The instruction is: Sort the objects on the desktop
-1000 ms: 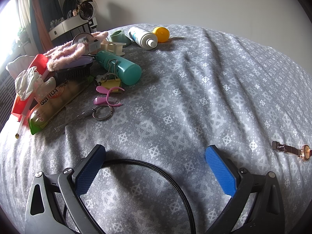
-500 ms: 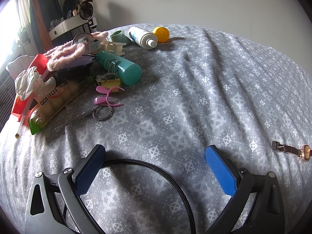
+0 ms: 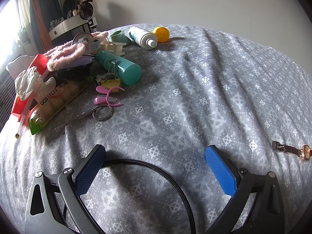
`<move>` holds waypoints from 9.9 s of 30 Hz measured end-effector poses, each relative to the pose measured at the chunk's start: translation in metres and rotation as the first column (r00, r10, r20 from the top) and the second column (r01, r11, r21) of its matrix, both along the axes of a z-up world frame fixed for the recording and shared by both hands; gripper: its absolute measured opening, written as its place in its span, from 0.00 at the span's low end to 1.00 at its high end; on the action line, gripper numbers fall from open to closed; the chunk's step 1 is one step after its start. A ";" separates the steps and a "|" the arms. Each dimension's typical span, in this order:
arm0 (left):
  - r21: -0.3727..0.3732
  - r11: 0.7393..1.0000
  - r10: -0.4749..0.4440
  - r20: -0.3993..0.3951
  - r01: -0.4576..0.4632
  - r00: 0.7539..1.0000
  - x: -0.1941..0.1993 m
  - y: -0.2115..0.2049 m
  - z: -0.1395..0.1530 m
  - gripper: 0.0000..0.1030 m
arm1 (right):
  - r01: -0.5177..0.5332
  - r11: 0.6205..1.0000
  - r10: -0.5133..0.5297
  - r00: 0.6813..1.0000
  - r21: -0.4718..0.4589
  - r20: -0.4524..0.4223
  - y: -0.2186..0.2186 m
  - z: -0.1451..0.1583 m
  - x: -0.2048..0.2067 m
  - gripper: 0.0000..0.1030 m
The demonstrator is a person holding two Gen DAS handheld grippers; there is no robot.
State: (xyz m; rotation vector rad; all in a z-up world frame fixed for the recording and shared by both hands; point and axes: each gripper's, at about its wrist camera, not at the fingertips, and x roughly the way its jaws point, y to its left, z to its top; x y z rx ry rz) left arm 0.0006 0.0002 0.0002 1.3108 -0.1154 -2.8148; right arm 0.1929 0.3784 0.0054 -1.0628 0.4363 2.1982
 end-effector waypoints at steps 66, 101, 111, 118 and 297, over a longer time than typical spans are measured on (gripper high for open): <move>0.000 1.000 0.000 0.000 0.000 1.000 0.001 -0.005 0.001 1.00 | 0.000 1.000 0.000 1.000 0.000 0.000 0.000 0.000 0.000 1.00; -0.007 1.000 0.005 0.005 -0.005 1.000 -0.002 0.000 0.000 1.00 | 0.000 1.000 0.000 1.000 0.000 0.000 0.000 0.000 0.000 1.00; -0.007 1.000 0.006 0.005 -0.006 1.000 -0.002 0.000 0.000 1.00 | 0.000 1.000 0.000 1.000 0.000 0.000 0.000 0.000 0.000 1.00; -0.007 1.000 0.006 0.005 -0.006 1.000 -0.002 0.000 0.000 1.00 | 0.000 1.000 0.000 1.000 0.001 0.000 0.000 0.000 0.000 1.00; 0.018 0.999 -0.038 0.007 0.038 0.999 0.038 -0.016 -0.003 1.00 | 0.002 1.000 -0.002 1.000 0.000 0.001 0.001 -0.002 0.000 1.00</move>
